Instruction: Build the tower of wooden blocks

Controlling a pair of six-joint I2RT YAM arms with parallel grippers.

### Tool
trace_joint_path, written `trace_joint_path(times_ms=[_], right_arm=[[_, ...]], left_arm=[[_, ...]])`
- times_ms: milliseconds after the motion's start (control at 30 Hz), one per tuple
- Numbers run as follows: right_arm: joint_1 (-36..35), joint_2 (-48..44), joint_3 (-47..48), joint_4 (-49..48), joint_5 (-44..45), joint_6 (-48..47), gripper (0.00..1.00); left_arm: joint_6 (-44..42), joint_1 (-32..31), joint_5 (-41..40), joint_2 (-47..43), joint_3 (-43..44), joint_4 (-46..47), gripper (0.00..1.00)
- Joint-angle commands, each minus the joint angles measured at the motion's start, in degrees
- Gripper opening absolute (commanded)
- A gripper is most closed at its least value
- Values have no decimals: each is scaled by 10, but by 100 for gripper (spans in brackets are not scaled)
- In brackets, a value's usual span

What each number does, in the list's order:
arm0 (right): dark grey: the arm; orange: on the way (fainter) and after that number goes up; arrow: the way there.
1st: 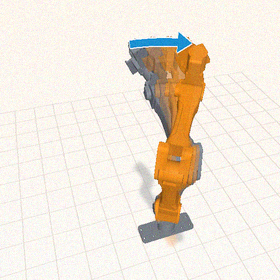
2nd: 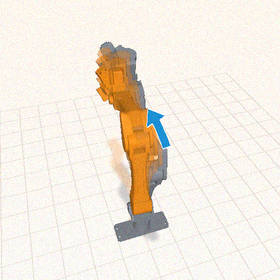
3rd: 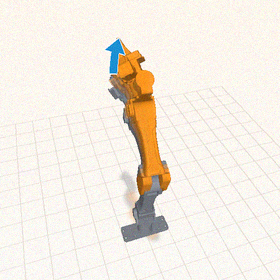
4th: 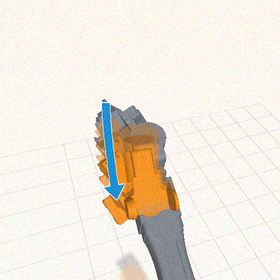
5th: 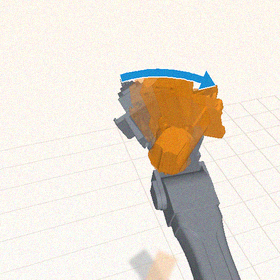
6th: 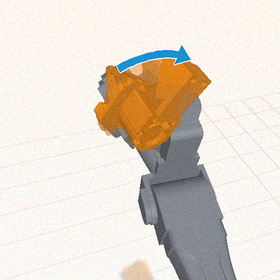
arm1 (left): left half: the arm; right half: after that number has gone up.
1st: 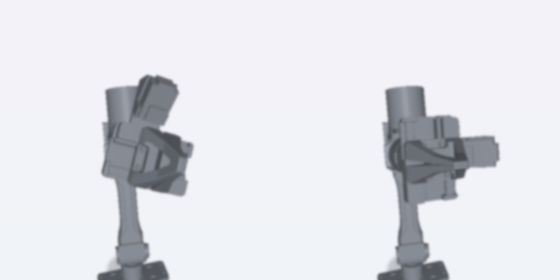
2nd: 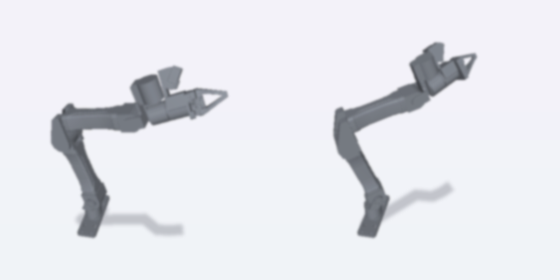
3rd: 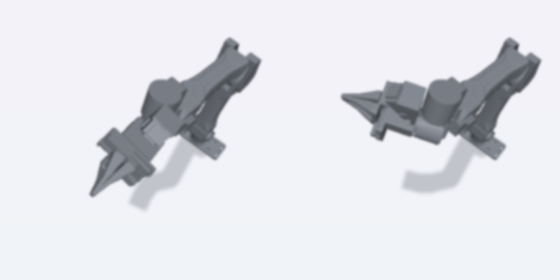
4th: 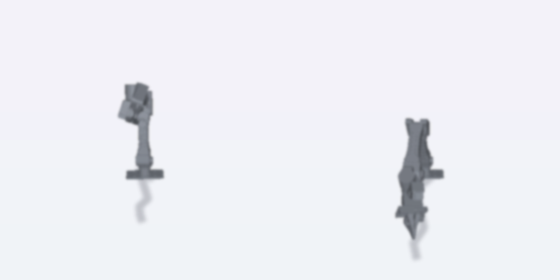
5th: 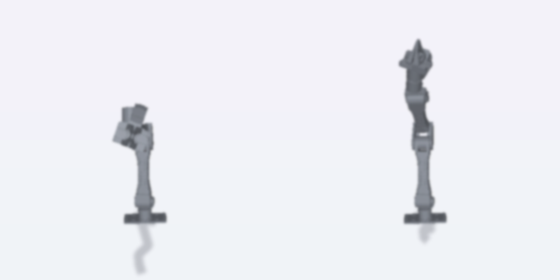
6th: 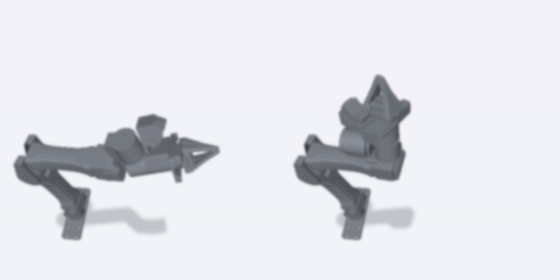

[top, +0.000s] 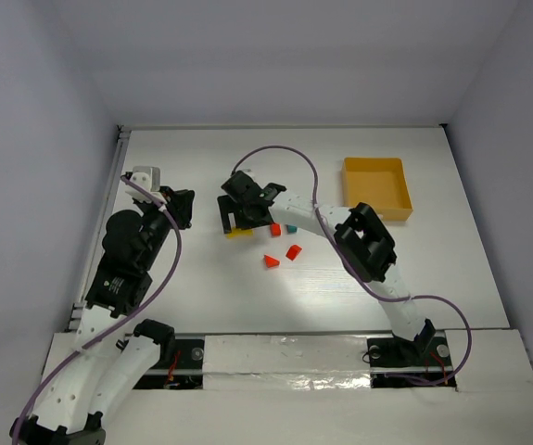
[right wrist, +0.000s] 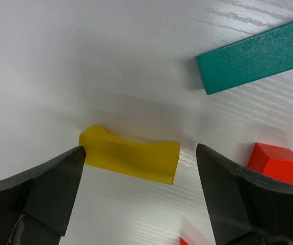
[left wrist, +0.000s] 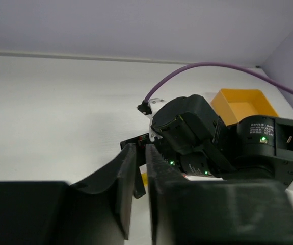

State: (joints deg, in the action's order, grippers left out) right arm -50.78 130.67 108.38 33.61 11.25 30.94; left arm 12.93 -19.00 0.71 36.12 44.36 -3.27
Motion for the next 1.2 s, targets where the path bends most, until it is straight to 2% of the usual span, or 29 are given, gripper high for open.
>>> trace_joint_path(times_ms=[0,400,833,1167], right_arm=[[-8,-1,16,4,17,-4,96],[-13,-28,15,-15,-7,3,97],[-19,-1,28,-9,-11,6,98],[-19,16,39,4,27,1,89]], left_arm=[[7,4,-21,-17,-2,27,15],[7,4,-18,-19,-1,27,25],[9,4,-11,-31,-1,27,26],[8,4,-10,-33,-2,29,25]])
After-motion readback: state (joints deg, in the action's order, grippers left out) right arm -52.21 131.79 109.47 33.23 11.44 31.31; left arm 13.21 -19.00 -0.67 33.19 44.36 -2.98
